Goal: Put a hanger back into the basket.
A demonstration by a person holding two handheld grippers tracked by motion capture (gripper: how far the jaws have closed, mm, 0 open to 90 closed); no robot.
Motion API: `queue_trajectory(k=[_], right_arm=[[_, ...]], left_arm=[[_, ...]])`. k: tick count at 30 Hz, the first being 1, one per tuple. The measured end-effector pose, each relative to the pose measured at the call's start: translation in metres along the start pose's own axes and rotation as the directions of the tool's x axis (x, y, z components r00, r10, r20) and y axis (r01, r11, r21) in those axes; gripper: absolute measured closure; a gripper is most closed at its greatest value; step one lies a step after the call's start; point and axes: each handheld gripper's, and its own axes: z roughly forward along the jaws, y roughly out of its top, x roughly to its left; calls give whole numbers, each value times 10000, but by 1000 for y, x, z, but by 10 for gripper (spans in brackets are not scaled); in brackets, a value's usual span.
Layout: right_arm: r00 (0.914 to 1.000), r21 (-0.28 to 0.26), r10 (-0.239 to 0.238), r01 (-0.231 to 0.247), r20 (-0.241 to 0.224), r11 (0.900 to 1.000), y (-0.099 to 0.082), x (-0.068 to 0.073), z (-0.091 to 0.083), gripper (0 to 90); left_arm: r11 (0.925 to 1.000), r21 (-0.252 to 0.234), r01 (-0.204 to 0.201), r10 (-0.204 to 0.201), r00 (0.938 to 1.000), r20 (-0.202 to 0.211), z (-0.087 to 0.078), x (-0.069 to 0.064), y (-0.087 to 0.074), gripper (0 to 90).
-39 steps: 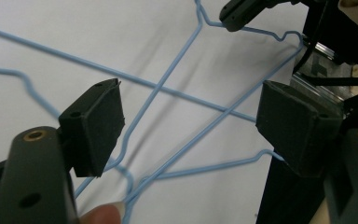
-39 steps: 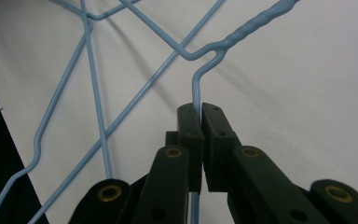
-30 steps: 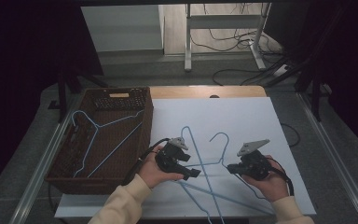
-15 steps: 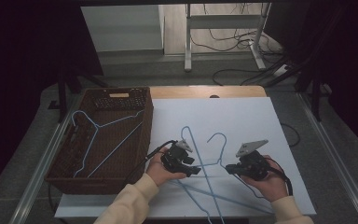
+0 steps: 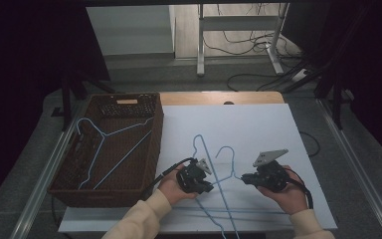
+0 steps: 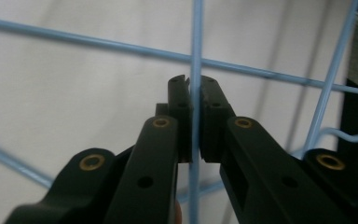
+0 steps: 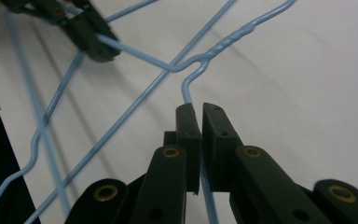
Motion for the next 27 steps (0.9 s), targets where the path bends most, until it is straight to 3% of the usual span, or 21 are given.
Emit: queue_trajectory(k=[4, 5, 8, 9, 10, 11, 13, 15, 18, 20, 22, 24, 27], right_arm=[[9999, -168, 165, -165, -9, 9997, 0, 0, 0, 845], [9996, -555, 286, -290, -76, 9980, 1, 0, -1, 798], [9989, -1023, 470, -472, -43, 9936, 2, -1, -6, 722], [9970, -1622, 771, -774, -79, 9837, 1, -3, -12, 638], [9970, -1622, 771, -774, -79, 9837, 1, -3, -12, 638], [9940, -2098, 1088, -1088, -117, 9717, -1, -5, -18, 574], [9916, -2244, 1284, -1279, -125, 9661, -2, -7, -20, 542], [9845, -2633, 1745, -1725, -160, 9492, -6, -11, -27, 477], [9782, -2777, 2070, -2027, -138, 9391, -9, -16, -33, 451], [9754, -2745, 2206, -2116, 17, 9380, -10, -18, -34, 449], [9660, -2857, 2577, -2414, 203, 9274, -13, -22, -39, 437], [9626, -2922, 2691, -2488, 309, 9234, -15, -24, -42, 427], [9604, -3015, 2764, -2540, 335, 9190, -17, -26, -43, 417]], left_arm=[[9999, -160, 6, -3, 9999, 144, -11, -4, 1, 863], [9996, -254, 104, -100, 9998, 169, -17, -6, 1, 864], [9994, -322, 98, -93, 9999, 129, -24, -8, 2, 864], [9992, -358, 159, -157, 9999, 66, -30, -10, 2, 864], [9992, -358, 159, -157, 9999, 66, -30, -10, 2, 864], [9990, -409, 176, -174, 9998, 48, -34, -10, 1, 864], [9983, -532, 253, -250, 9997, 53, -41, -11, 0, 864], [9966, -743, 352, -350, 9994, 38, -50, -13, -1, 865], [9906, -1206, 652, -659, 9978, -17, -70, -13, -3, 865], [9891, -1310, 674, -684, 9977, -31, -75, -12, -4, 865], [9848, -1584, 716, -736, 9973, -70, -86, -12, -6, 865], [9788, -1859, 855, -900, 9958, -157, -100, -10, -10, 866], [9750, -2038, 884, -937, 9955, -161, -107, -9, -12, 865]])
